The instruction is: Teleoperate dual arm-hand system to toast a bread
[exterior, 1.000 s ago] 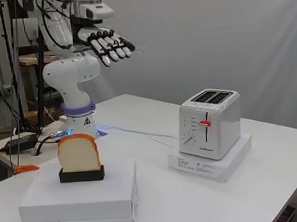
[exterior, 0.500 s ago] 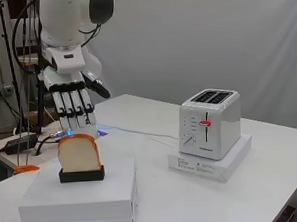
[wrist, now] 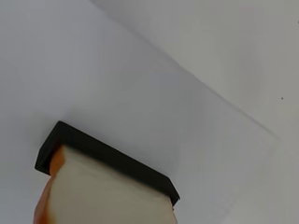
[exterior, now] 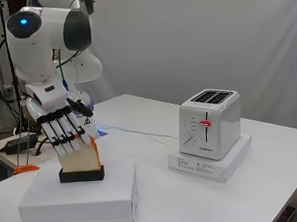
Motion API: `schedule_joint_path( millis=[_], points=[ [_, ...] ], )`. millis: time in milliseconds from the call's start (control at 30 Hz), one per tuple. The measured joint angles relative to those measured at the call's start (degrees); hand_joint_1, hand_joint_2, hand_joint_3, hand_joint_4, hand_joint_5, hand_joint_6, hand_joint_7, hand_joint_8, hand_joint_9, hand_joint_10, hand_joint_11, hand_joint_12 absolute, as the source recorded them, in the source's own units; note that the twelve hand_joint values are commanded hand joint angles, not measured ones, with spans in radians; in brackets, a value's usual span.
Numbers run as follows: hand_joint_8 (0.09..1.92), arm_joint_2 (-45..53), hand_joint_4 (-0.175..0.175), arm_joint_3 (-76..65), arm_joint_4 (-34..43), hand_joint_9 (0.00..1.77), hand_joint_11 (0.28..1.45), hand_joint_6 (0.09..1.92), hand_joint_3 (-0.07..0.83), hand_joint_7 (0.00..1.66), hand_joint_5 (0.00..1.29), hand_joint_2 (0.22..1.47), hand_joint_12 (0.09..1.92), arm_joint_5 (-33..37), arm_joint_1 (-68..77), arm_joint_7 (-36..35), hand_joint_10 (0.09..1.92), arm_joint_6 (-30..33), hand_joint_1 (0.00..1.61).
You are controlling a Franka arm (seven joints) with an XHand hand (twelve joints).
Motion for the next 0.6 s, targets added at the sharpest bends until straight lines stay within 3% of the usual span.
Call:
schedule_joint_path(
  millis=[233,267,300,333,400,467,600],
  points=[
    [0.09,-0.48,0.085,0.43,-5.49,0.66,0.46,0.09,0.009,0.62,0.52,1.08,0.09,-1.88,-0.46,1.22,0.09,4.81,0.33],
    [0.09,-0.26,0.089,0.44,-5.47,0.75,0.5,0.09,0.011,0.69,0.55,1.14,0.09,-2.15,-0.55,1.69,0.09,5.31,0.37],
    [0.32,-0.07,0.002,0.48,-5.2,0.99,0.63,0.45,0.001,0.85,0.63,1.15,0.09,-2.38,-0.62,2.12,0.09,5.77,0.69],
    [0.54,0.21,-0.068,0.54,-4.78,1.21,0.7,0.82,-0.002,0.98,0.68,1.16,0.28,-2.44,-0.8,2.39,0.09,5.91,0.94],
    [0.77,1.5,-0.139,0.4,-3.79,1.39,0.68,1.21,-0.002,1.07,0.71,1.16,0.54,-1.19,-1.43,2.53,0.09,5.02,1.16],
    [0.84,2.68,-0.165,0.15,-3.52,1.42,0.67,1.33,0.0,1.08,0.7,1.17,0.6,0.58,-1.71,2.79,0.09,4.67,1.22],
    [1.01,-1.95,-0.172,-0.69,-7.7,1.37,0.68,1.44,0.001,1.01,0.62,1.21,0.51,2.06,-1.24,4.41,0.09,8.79,1.21]
  ],
)
